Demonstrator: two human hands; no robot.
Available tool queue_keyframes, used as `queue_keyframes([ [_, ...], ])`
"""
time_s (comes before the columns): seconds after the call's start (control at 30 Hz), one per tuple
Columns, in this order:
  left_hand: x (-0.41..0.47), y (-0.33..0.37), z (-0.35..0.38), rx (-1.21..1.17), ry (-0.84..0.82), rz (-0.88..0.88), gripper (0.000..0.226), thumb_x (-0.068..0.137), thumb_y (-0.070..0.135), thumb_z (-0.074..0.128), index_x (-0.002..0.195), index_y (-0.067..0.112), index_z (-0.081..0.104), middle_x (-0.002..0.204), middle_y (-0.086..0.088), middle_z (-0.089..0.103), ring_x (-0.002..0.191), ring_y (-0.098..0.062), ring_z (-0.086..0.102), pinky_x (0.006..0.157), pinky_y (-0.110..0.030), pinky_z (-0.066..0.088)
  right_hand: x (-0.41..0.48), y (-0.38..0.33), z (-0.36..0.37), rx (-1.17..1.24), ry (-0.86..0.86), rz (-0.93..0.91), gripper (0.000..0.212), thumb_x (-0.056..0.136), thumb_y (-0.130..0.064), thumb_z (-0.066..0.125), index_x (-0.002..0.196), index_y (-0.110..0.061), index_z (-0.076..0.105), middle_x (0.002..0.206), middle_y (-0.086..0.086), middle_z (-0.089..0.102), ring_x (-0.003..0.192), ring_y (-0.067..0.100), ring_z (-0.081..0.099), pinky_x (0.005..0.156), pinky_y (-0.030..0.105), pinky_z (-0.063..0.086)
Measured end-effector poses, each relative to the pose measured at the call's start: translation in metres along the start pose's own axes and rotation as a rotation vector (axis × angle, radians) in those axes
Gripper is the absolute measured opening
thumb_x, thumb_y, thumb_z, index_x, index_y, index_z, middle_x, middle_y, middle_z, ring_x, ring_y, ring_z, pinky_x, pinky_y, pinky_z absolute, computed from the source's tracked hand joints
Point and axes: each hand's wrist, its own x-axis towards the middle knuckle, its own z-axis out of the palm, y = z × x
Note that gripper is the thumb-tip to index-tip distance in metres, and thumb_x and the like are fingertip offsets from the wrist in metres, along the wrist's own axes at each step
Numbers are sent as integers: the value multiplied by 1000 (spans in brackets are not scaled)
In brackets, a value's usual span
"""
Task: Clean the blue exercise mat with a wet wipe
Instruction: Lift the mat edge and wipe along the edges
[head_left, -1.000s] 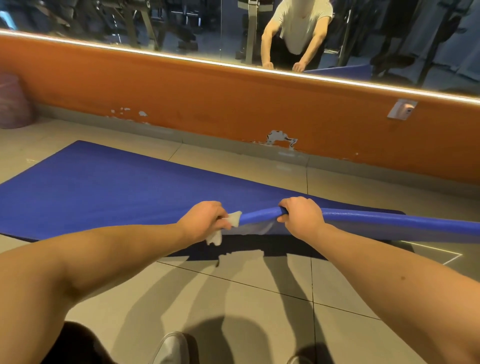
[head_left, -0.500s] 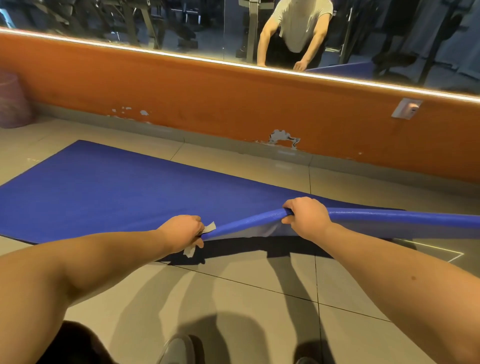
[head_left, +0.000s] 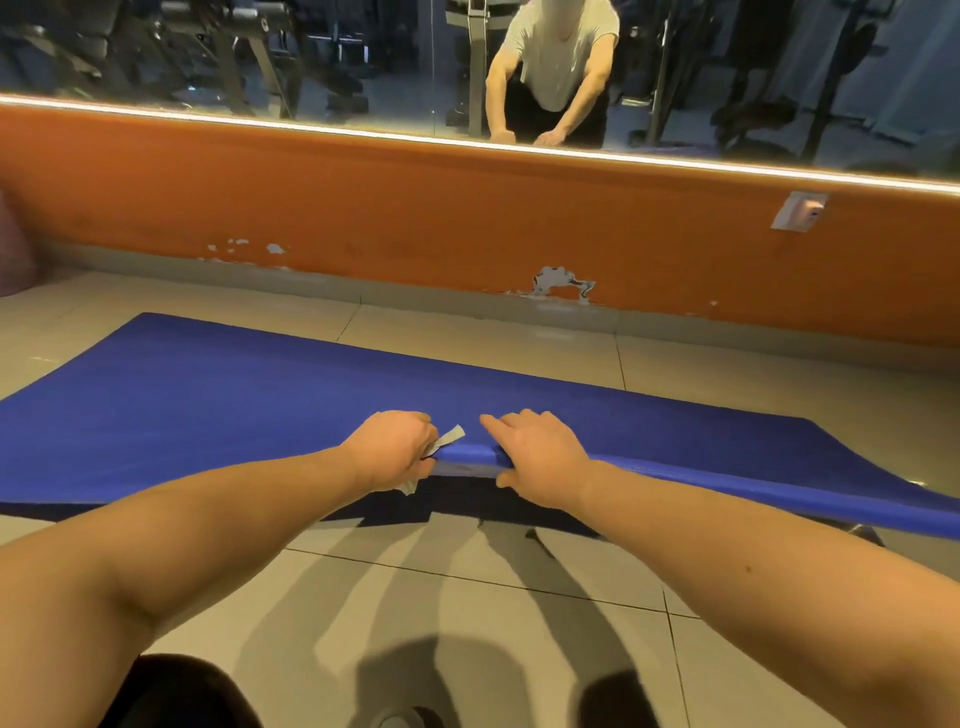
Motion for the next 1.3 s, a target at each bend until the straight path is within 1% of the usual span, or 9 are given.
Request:
queue_keyframes([
  [0.13, 4, 1, 7, -75, 15, -20, 18, 93, 35, 61, 96, 19, 69, 90, 0, 62, 74, -19, 62, 69, -33, 55, 37, -31, -2, 26, -108, 130, 15, 93, -23, 66, 103, -21, 55, 102, 4, 62, 86, 25, 55, 72, 35, 42],
  [0.2, 2, 1, 9, -135, 15, -49, 17, 92, 35, 64, 92, 18, 67, 88, -2, 62, 72, -19, 61, 67, -33, 53, 42, -34, -4, 73, -130, 185, 10, 91, -19, 63, 93, -23, 54, 93, 2, 60, 81, 25, 55, 67, 34, 42],
  [0.33, -13, -12, 11, -367, 43, 37, 20, 93, 36, 51, 81, 22, 58, 86, -2, 51, 72, -20, 54, 68, -40, 51, 45, -41, -11, 107, -77, 252, 8, 88, -19, 63, 93, -24, 59, 90, 0, 62, 82, 23, 58, 66, 34, 46],
  [0.47, -24, -28, 10, -323, 53, 171, 23, 105, 27, 37, 98, 25, 59, 93, -2, 49, 81, -22, 52, 77, -41, 48, 41, -45, -20, 118, -85, 291, 8, 89, -18, 62, 93, -24, 64, 94, 1, 65, 87, 24, 60, 68, 35, 50],
  [0.57, -25, -27, 2, -190, 87, 156, 22, 104, 33, 44, 111, 23, 62, 97, -1, 52, 82, -21, 55, 74, -40, 51, 34, -48, -26, 125, -88, 322, 7, 92, -17, 61, 95, -23, 64, 97, 3, 66, 90, 25, 61, 68, 34, 46],
  [0.7, -25, -17, -10, -94, 256, 123, 19, 96, 36, 56, 96, 19, 65, 93, 1, 50, 80, -20, 53, 67, -37, 50, 30, -47, -26, 135, 10, 352, 6, 92, -18, 60, 92, -23, 62, 94, 3, 65, 86, 25, 59, 67, 34, 44],
  [0.83, -15, -7, -15, -50, 276, 165, 18, 97, 29, 59, 105, 15, 67, 101, -2, 54, 86, -19, 54, 72, -37, 51, 34, -45, -23, 151, 114, 368, 6, 93, -16, 60, 94, -21, 63, 91, 1, 63, 83, 24, 56, 67, 35, 43],
  [1.07, -24, -38, -7, 85, 136, -26, 20, 92, 16, 67, 111, 11, 66, 103, -6, 56, 88, -24, 58, 73, -33, 50, 39, -27, -18, 208, 128, 325, 22, 93, -14, 58, 109, -22, 71, 106, 2, 69, 95, 27, 63, 75, 37, 55],
  [1.3, -39, -72, 2, -141, 102, -212, 22, 96, 22, 55, 92, 11, 73, 91, -5, 62, 78, -27, 67, 64, -32, 54, 45, -29, -12, 226, 141, 280, 23, 89, -9, 57, 103, -19, 72, 96, 3, 70, 87, 27, 62, 72, 34, 52],
])
